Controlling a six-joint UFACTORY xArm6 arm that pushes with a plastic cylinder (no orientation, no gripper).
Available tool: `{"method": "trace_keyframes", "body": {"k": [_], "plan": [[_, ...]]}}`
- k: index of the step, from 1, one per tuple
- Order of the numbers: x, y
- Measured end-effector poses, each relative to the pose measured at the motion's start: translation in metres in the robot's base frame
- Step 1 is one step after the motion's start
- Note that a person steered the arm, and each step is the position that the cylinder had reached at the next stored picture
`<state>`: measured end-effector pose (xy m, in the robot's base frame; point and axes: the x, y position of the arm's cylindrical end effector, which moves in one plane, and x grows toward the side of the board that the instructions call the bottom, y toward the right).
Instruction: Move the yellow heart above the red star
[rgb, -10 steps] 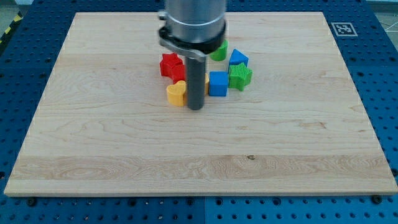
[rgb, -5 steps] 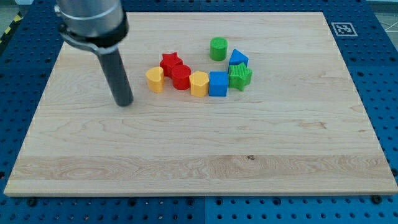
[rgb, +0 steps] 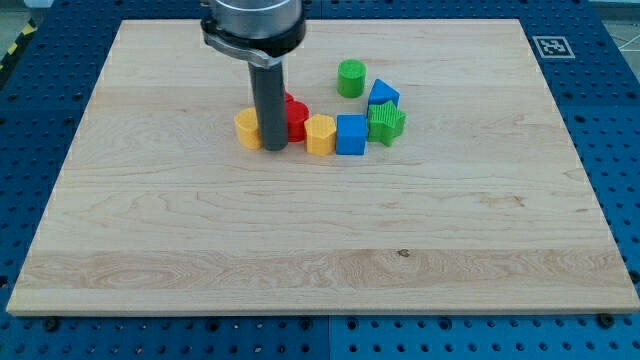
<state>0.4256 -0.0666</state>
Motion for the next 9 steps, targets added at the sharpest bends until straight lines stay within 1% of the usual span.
{"method": "trace_keyframes", "body": {"k": [2,3,4,5,6,7,8,9], "plan": [[-0.030,-0.047],[-0.043,-0.090],[-0.040,-0.108],[-0.017,-0.103],[-0.013,-0.129],[-0.037,-0.180],[-0.063,-0.181],[-0.069,-0.163]]}}
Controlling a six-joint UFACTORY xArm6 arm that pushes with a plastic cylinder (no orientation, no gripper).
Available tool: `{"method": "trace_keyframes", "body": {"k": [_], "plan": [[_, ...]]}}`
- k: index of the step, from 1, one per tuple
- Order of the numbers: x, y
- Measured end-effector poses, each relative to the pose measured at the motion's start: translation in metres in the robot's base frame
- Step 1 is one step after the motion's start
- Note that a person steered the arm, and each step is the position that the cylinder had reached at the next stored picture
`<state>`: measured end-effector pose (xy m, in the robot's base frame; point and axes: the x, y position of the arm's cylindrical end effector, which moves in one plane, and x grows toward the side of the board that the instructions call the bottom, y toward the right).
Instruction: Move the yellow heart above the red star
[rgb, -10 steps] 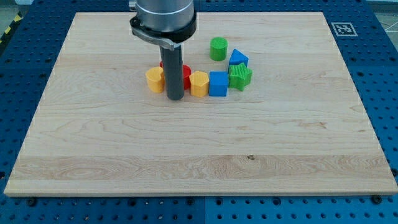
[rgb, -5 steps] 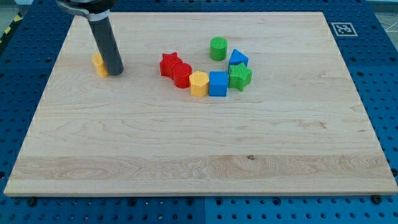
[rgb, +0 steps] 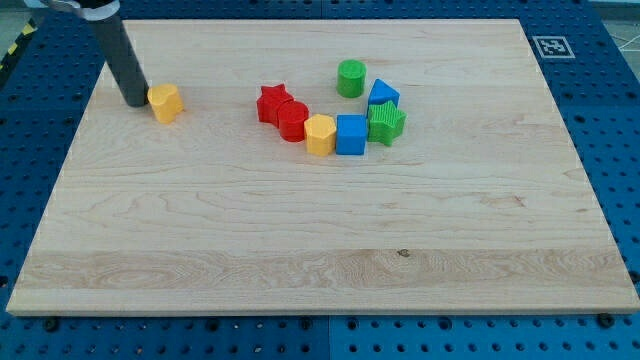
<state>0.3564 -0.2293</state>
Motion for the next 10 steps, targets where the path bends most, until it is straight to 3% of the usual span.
{"method": "trace_keyframes", "body": {"k": [2,4,8,10], "plan": [[0.010,-0.019],[0.024,0.027],[-0.048,0.087],[-0.046,0.049]]}}
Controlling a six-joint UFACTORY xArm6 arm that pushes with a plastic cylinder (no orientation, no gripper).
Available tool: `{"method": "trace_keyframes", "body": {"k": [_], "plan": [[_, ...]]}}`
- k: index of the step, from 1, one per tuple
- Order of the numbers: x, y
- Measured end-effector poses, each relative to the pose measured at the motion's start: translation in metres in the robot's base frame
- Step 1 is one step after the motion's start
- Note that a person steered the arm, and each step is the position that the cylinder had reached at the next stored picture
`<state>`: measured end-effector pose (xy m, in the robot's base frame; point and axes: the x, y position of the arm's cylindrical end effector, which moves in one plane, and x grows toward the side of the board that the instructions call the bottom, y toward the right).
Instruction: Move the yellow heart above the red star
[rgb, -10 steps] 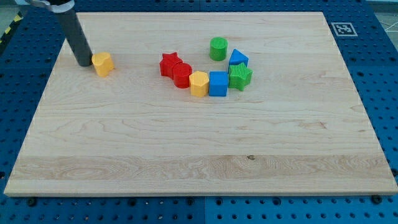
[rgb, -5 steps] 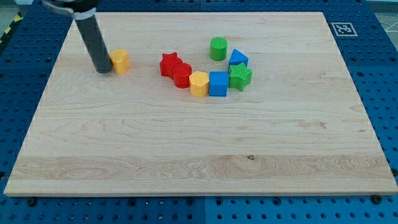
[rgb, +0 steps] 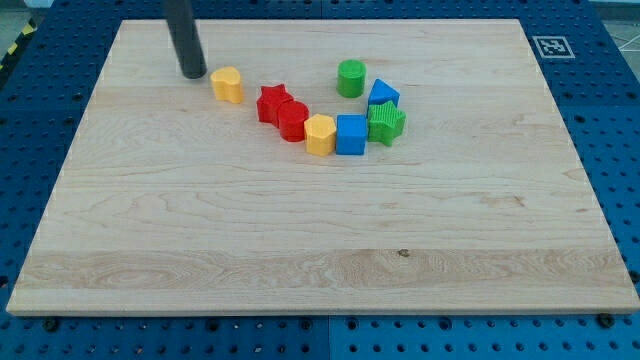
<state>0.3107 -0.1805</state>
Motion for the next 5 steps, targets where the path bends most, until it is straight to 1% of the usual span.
{"method": "trace_keyframes", "body": {"k": [1,2,3,5], "plan": [[0.022,0.009],[0.034,0.039],[0.034,0.058],[0.032,0.059]]}}
